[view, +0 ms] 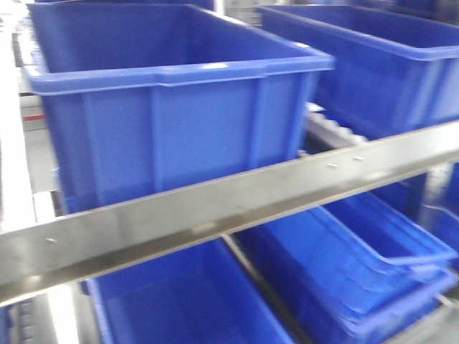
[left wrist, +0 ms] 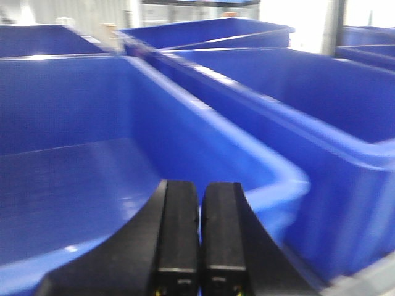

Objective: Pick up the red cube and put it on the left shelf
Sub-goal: 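Approach the shelf and move the right gripper over a blue crate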

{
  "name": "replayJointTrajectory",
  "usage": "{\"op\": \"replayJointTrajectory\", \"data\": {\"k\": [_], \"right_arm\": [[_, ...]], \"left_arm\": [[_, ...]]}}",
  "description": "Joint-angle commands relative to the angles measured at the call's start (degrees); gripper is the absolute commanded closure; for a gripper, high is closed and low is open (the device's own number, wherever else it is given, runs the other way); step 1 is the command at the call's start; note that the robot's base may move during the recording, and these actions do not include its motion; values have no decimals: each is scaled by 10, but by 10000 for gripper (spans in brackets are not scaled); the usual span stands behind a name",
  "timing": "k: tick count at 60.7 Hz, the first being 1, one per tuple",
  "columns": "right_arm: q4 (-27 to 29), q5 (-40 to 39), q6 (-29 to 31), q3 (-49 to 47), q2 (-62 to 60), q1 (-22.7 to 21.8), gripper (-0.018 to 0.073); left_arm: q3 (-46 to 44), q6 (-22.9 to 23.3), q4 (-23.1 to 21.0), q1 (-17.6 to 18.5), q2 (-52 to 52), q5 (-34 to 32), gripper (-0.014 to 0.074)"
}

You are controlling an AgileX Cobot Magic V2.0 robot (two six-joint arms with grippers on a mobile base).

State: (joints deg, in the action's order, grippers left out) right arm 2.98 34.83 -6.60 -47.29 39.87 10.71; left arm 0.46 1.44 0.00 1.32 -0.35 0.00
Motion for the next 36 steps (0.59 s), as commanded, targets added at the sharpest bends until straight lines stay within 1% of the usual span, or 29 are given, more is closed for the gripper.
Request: {"op": "replayJointTrajectory", "data": {"k": [1,36], "right_arm": [[-2,-47,3,-14,0,2,503],[-2,-47,3,-14,0,2,503]], "left_arm": [[14,0,0,2,-9,-47,495],[14,0,0,2,-9,-47,495]]}}
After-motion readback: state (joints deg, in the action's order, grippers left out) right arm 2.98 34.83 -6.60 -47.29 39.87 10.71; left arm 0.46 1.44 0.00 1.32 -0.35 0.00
